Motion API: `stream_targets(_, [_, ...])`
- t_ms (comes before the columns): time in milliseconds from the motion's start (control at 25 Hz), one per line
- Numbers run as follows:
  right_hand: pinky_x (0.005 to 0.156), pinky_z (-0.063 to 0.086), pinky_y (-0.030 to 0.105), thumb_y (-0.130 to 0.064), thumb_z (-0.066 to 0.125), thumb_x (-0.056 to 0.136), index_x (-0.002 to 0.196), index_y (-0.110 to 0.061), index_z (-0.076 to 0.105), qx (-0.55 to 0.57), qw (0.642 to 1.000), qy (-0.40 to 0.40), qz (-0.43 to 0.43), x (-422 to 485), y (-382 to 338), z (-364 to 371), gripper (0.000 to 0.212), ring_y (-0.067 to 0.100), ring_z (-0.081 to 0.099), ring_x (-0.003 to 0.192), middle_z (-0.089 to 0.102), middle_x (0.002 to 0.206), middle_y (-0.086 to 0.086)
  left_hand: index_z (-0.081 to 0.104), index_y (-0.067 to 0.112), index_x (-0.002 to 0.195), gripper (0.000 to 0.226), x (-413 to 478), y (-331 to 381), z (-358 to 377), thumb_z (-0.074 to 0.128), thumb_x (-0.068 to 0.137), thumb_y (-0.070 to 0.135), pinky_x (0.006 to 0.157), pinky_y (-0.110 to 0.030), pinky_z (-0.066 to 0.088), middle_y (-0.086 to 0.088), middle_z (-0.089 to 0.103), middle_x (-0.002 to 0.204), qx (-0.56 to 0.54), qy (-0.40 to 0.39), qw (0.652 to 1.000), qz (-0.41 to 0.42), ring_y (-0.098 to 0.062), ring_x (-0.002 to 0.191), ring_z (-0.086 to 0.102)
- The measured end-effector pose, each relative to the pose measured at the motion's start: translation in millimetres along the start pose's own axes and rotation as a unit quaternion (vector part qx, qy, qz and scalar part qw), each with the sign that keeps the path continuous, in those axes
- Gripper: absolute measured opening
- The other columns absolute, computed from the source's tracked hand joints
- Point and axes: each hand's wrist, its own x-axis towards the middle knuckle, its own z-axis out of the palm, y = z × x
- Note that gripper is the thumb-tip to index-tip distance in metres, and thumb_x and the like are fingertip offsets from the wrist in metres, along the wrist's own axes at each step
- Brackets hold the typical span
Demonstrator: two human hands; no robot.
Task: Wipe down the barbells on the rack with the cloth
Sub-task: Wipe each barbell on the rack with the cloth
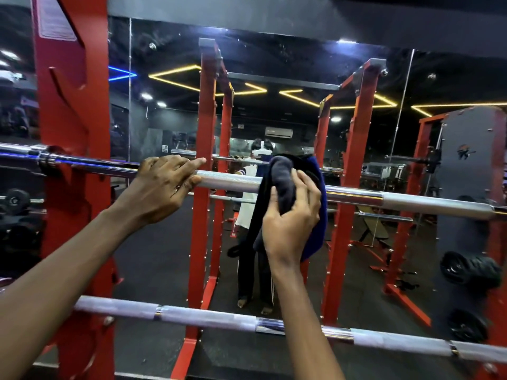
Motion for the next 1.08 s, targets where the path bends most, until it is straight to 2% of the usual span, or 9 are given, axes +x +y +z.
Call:
stream_targets(120, [0.123,0.023,0.042,-0.014,0.072,0.088,0.141,-0.016,0.059,-0.135,0.984,-0.078,-0.085,10,-7,18,0.054,0.018,0.047,0.139,0.057,0.144,-0.003,0.046,0.029,0.148,0.049,-4,-7,2,0.032,0.105,0.046,0.101,-0.047,0.04,0.001,0.06,0.128,0.001,0.008,1.0,0.001,-0.024,0.124,0.056])
stream_targets(240, [0.121,0.025,0.048,-0.028,0.058,0.091,0.14,-0.017,0.056,-0.183,0.958,-0.165,-0.146,7,-21,33,0.051,0.026,0.05,0.134,0.057,0.142,0.001,0.048,0.026,0.147,0.047,-7,-4,0,0.034,0.105,0.043,0.103,-0.044,0.037,0.0,0.058,0.131,-0.007,0.005,1.0,-0.02,-0.023,0.125,0.052])
stream_targets(320, [0.119,0.027,0.047,-0.033,0.052,0.09,0.137,-0.018,0.053,-0.203,0.943,-0.215,-0.155,16,-23,31,0.049,0.028,0.051,0.128,0.057,0.137,0.004,0.05,0.024,0.144,0.045,-9,-4,0,0.033,0.105,0.04,0.105,-0.042,0.034,0.0,0.057,0.133,-0.016,0.009,0.999,-0.033,-0.022,0.127,0.05])
stream_targets(440, [0.114,0.03,0.047,-0.026,0.056,0.089,0.129,-0.018,0.046,-0.207,0.952,-0.197,-0.112,33,-26,28,0.042,0.031,0.056,0.117,0.059,0.125,0.006,0.055,0.024,0.138,0.041,-17,-17,-3,0.035,0.105,0.038,0.108,-0.041,0.033,0.002,0.057,0.133,-0.014,0.015,0.998,-0.054,-0.021,0.127,0.051])
stream_targets(520, [0.108,0.034,0.05,-0.025,0.055,0.09,0.122,-0.016,0.047,-0.244,0.943,-0.197,-0.112,31,-33,39,0.034,0.033,0.059,0.11,0.061,0.118,0.006,0.056,0.025,0.136,0.039,-23,-28,-5,0.037,0.104,0.037,0.107,-0.039,0.032,0.004,0.059,0.13,0.007,0.026,0.998,-0.054,-0.019,0.125,0.052])
stream_targets(720, [0.096,0.044,0.056,-0.033,0.049,0.092,0.116,-0.017,0.049,-0.269,0.904,-0.314,-0.112,31,-58,69,0.029,0.035,0.061,0.105,0.063,0.118,0.006,0.055,0.027,0.137,0.037,-27,-35,-8,0.041,0.103,0.034,0.105,-0.036,0.029,0.007,0.061,0.125,-0.031,0.018,0.997,-0.062,-0.018,0.117,0.052])
stream_targets(840, [0.096,0.045,0.057,-0.032,0.048,0.092,0.117,-0.016,0.048,-0.27,0.896,-0.335,-0.106,34,-61,72,0.03,0.036,0.061,0.106,0.063,0.118,0.006,0.055,0.026,0.137,0.038,-28,-36,-7,0.039,0.104,0.036,0.107,-0.037,0.027,0.006,0.061,0.125,-0.036,0.019,0.997,-0.06,-0.019,0.116,0.052])
stream_targets(960, [0.091,0.047,0.054,-0.032,0.047,0.09,0.121,-0.014,0.048,-0.263,0.893,-0.329,-0.157,20,-64,67,0.035,0.034,0.06,0.102,0.061,0.116,0.006,0.053,0.028,0.137,0.039,-28,-41,-8,0.036,0.104,0.04,0.107,-0.035,0.026,0.007,0.06,0.127,-0.015,0.006,0.999,-0.042,-0.017,0.118,0.052])
stream_targets(1080, [0.092,0.042,0.05,-0.03,0.051,0.092,0.121,-0.012,0.048,-0.26,0.87,-0.364,-0.207,17,-57,60,0.034,0.034,0.057,0.102,0.057,0.116,0.008,0.053,0.03,0.137,0.039,-27,-45,-10,0.035,0.104,0.042,0.107,-0.037,0.028,0.008,0.061,0.124,-0.016,-0.005,0.999,-0.041,-0.017,0.118,0.054])
